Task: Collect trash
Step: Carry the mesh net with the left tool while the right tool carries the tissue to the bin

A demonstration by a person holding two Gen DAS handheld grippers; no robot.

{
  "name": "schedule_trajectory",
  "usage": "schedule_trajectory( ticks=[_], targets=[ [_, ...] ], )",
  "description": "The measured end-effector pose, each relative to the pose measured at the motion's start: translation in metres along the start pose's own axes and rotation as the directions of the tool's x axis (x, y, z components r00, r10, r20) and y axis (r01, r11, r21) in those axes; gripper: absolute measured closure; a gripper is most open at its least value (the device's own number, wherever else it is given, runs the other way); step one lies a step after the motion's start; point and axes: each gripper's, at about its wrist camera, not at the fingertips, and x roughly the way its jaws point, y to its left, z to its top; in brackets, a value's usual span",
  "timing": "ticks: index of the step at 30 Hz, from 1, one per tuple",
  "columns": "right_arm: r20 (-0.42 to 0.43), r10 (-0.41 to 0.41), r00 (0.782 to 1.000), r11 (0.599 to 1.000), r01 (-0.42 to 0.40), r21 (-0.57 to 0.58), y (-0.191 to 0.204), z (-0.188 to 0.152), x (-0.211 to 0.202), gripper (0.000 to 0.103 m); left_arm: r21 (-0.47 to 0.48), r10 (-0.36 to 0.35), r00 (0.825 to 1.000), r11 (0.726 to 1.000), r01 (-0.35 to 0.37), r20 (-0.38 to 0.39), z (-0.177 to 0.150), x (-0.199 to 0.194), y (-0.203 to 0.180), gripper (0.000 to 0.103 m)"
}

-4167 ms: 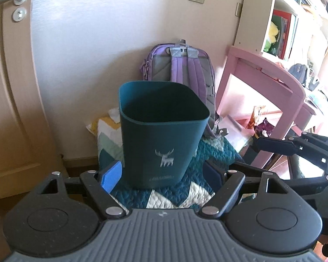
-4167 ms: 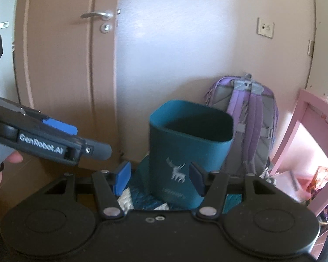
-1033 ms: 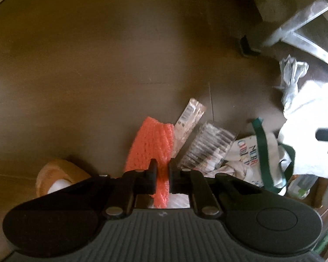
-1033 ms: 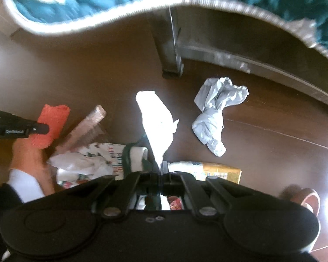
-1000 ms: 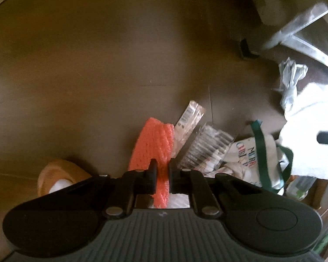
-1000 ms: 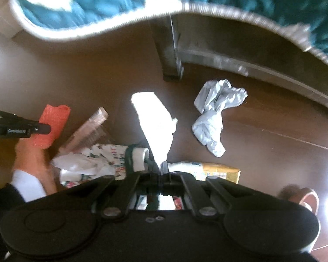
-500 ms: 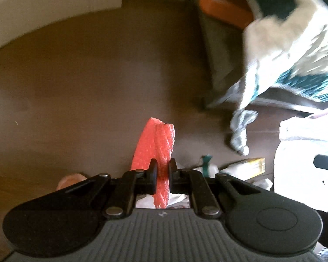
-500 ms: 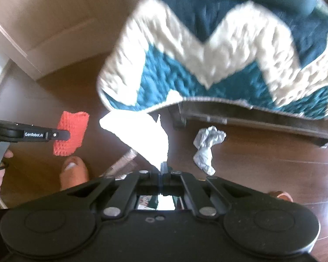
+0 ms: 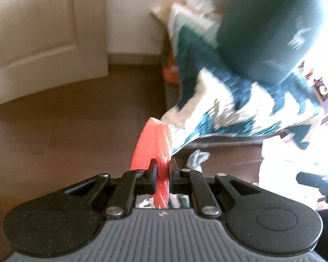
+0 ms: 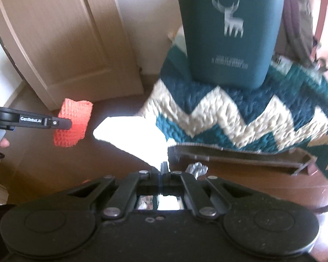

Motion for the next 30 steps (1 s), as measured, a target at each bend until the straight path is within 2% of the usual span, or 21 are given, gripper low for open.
schedule_trajectory(
  ticks=[6,11,17,22,30],
  targets=[
    [0.124,0.000,0.992,0.999,0.005,-0.042,0.002,0.012,-0.064,0.103,0.046,-0.028,0.995,0.999,0.023,0.098,0.005,-0.060,-0.041,0.094],
    [0.243,-0.004,0.970,0.996,0.026,-0.085,0.002,0.032,-0.112,0.103,0.102,-0.066,0.982,0.994,0.048,0.179,0.012,-0.111,-0.074,0.094],
    [0.382,-0.016,0.924,0.992,0.064,-0.113,0.000,0.065,-0.163,0.103,0.170,-0.093,0.952,0.984,0.044,0.292,0.032,-0.155,-0.112,0.094],
    [0.481,-0.045,0.875,0.988,0.111,-0.109,-0.006,0.094,-0.191,0.103,0.204,-0.104,0.924,0.979,0.029,0.368,0.057,-0.183,-0.137,0.093],
    [0.564,-0.101,0.819,0.985,0.162,-0.060,-0.031,0.142,-0.216,0.103,0.259,-0.124,0.878,0.966,0.001,0.462,0.102,-0.216,-0.177,0.093]
  ],
)
